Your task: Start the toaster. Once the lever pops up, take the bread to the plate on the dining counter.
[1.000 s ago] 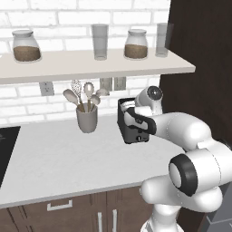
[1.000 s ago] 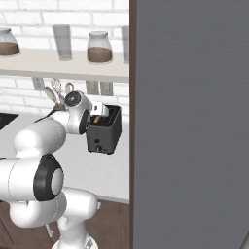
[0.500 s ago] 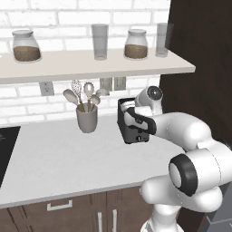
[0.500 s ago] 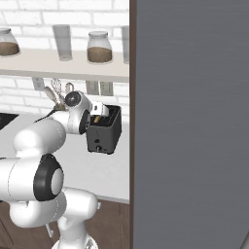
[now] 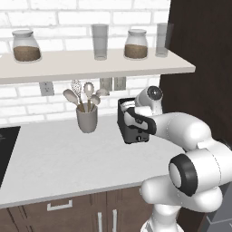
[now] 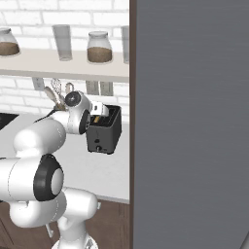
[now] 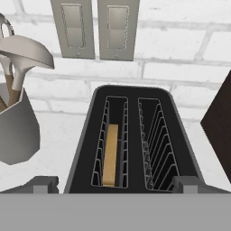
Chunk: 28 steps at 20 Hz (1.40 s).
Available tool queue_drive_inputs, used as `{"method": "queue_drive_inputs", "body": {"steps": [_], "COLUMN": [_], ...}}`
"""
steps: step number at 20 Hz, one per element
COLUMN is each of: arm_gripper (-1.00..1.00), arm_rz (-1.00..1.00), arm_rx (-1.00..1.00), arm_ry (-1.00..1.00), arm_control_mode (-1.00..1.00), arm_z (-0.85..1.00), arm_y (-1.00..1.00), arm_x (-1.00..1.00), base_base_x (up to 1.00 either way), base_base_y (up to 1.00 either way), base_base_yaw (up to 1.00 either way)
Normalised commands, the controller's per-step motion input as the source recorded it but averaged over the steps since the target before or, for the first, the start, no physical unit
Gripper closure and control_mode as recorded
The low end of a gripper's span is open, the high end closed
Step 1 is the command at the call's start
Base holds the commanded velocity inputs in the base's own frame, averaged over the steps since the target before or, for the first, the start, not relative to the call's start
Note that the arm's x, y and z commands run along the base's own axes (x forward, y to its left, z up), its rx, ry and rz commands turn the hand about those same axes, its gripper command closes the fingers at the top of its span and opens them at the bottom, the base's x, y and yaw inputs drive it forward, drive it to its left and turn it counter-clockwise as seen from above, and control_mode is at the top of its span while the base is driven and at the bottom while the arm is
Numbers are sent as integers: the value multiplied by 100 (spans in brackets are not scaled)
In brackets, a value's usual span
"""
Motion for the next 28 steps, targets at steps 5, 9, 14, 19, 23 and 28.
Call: {"method": "queue_drive_inputs", "body": {"steps": [5,9,14,19,23,28], "arm_gripper": [-100,-100,-100,-100,-100,-100], "arm_rz": [0,0,0,0,0,0], "arm_rx": [0,0,0,0,0,0], "arm_ry": [0,0,0,0,0,0], "arm_control_mode": [-100,-100,-100,-100,-100,-100], "arm_z": [0,0,0,0,0,0], "arm_y": [0,0,0,0,0,0], "arm_x": [0,0,0,0,0,0], "base_base_x": [0,0,0,0,0,0], "base_base_y": [0,0,0,0,0,0], "base_base_yaw": [0,0,0,0,0,0]}}
